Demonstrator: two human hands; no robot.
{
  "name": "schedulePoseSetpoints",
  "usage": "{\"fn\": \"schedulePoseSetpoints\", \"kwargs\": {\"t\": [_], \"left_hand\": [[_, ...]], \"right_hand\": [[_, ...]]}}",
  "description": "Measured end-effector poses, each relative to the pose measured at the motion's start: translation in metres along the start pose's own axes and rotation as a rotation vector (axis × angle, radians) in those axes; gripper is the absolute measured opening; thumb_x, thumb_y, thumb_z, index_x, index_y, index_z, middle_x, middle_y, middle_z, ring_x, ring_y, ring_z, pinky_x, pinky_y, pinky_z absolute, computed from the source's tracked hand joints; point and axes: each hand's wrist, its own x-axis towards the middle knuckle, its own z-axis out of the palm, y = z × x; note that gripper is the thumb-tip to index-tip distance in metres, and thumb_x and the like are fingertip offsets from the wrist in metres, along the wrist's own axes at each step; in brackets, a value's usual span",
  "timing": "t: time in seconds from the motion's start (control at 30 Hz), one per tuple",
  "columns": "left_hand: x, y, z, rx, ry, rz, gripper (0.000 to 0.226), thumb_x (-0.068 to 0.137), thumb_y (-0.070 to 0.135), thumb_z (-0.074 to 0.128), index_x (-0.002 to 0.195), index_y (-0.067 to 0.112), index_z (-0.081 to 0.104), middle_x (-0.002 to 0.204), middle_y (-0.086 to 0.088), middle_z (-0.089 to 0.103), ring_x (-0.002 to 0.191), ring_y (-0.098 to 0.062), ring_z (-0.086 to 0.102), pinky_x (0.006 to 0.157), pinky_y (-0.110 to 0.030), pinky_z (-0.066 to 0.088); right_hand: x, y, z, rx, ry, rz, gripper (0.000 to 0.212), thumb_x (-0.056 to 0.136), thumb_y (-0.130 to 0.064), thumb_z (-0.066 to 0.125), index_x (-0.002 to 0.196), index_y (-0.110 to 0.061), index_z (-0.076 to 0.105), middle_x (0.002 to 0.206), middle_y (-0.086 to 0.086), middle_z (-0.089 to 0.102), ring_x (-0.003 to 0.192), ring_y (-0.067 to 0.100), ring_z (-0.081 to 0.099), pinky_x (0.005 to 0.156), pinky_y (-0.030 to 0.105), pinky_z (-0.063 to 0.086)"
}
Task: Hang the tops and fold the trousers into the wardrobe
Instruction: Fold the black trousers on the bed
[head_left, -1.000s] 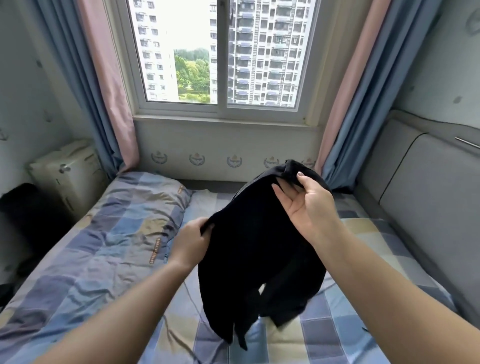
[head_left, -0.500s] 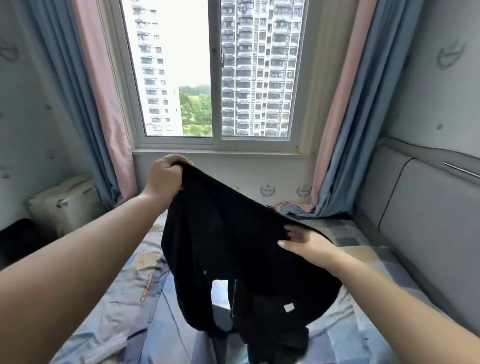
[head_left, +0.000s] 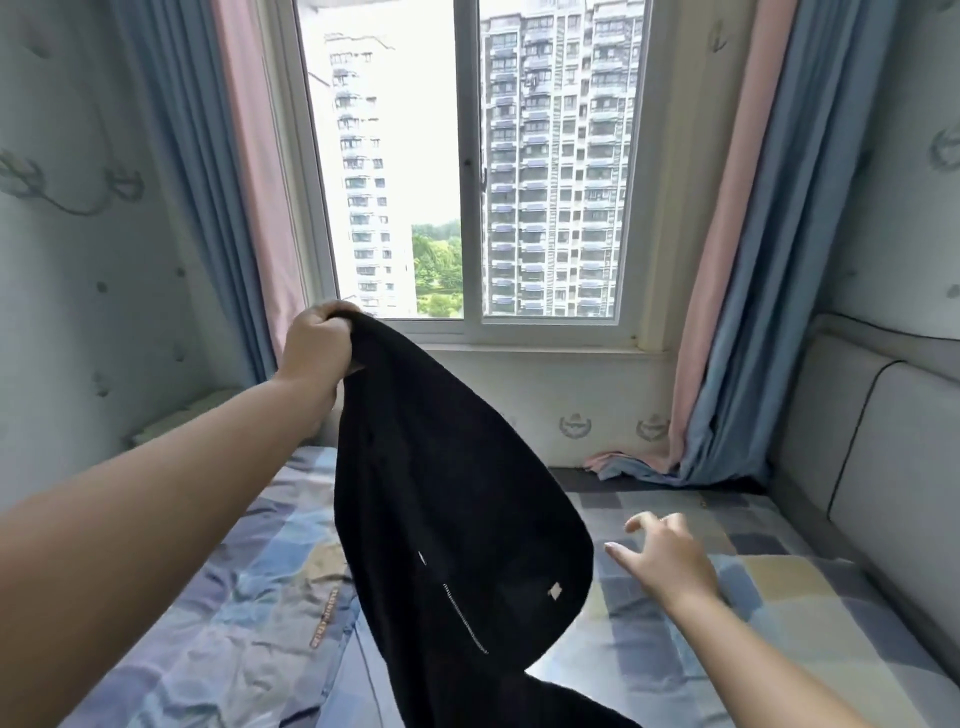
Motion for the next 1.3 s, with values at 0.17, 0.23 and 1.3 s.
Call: {"fn": "schedulePoseSetpoints", "kwargs": {"t": [0.17, 0.23, 1.3], "left_hand": [[-0.003, 0.009, -0.018, 0.038, 0.046, 0.018, 0.037, 0.089, -0.002, 0.030, 0.077, 0.020, 0.058, 0.075, -0.002, 0.057, 0.069, -0.015, 0.055, 0.044, -0.018, 0.044], [-0.006, 0.012, -0.027, 0.036, 0.079, 0.017, 0.038, 0.089, -0.003, 0.030, 0.076, 0.019, 0.058, 0.075, -0.002, 0.058, 0.067, -0.015, 0.055, 0.046, -0.019, 0.046], [-0.048, 0.013, -0.160, 0.337, 0.316, -0.059, 0.025, 0.089, 0.025, 0.066, 0.090, 0.003, 0.053, 0.092, -0.012, 0.058, 0.077, -0.023, 0.061, 0.057, -0.027, 0.058]], "right_hand": [[0.000, -0.028, 0.034, 0.145, -0.292, -0.032, 0.067, 0.085, -0.051, 0.061, 0.139, -0.021, 0.036, 0.141, 0.008, 0.041, 0.119, 0.022, 0.050, 0.088, 0.030, 0.043], [-0.005, -0.047, 0.044, 0.223, -0.371, -0.047, 0.073, 0.086, -0.050, 0.059, 0.145, -0.020, 0.028, 0.145, 0.006, 0.041, 0.127, 0.022, 0.046, 0.085, 0.027, 0.040], [0.047, -0.188, -0.112, 1.424, 0.035, -0.065, 0.014, 0.095, -0.013, 0.047, 0.085, -0.023, 0.051, 0.083, 0.002, 0.066, 0.079, 0.013, 0.065, 0.076, 0.034, 0.052]]}}
